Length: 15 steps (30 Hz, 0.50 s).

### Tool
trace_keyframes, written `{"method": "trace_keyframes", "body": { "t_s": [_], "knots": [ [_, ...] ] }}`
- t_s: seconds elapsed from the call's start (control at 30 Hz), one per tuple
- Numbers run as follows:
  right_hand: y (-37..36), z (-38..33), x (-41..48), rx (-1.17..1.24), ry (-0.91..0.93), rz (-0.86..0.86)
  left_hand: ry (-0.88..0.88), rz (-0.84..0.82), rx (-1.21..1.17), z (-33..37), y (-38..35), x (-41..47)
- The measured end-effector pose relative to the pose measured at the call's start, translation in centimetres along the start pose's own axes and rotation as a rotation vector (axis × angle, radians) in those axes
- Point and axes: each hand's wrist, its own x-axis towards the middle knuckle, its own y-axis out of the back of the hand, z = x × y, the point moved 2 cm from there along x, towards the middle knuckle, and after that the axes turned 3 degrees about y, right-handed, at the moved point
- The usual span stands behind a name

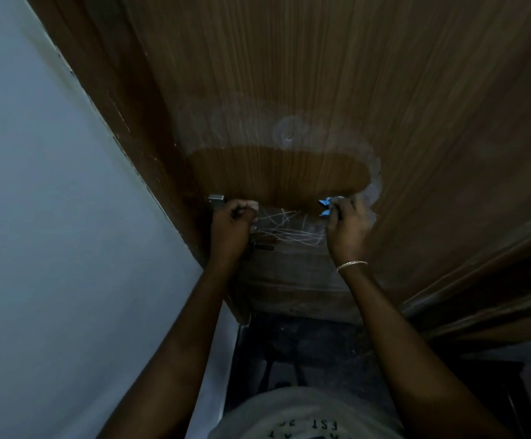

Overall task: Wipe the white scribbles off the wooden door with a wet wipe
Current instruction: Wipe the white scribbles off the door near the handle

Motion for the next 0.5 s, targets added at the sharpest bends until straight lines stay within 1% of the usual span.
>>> {"method": "trace_keyframes", "body": {
  "t_s": [0.07,0.1,0.2,0.27,0.3,0.37,0.43,0.5],
  "knots": [
    [0.0,0.3,-0.7,-0.007,0.011,-0.053,-0.009,-0.012,0.005,0.0,-0.6,-0.1],
    [0.3,0.8,-0.9,-0.018,-0.013,-0.045,-0.013,-0.016,0.004,0.0,-0.8,-0.2],
    [1.8,1.5,0.0,-0.005,-0.097,0.085,-0.012,-0.007,-0.009,0.0,-1.1,-0.2],
    [2.0,0.6,1.0,0.009,-0.051,0.151,-0.023,0.005,0.0,0.3,-1.2,-0.1],
    [1.7,0.2,1.0,0.008,-0.011,0.131,-0.027,0.004,0.006,0.4,-1.3,-0.1],
    [1.3,0.3,0.1,-0.017,0.04,0.021,-0.032,-0.009,0.0,0.6,-1.6,-0.1],
    [1.9,1.9,-0.7,-0.047,-0.021,-0.047,-0.041,-0.014,-0.012,0.7,-1.9,-0.1],
    [3.1,3.1,-0.3,-0.034,-0.113,0.024,-0.048,-0.007,-0.012,0.6,-2.1,-0.2]
  ]
}}
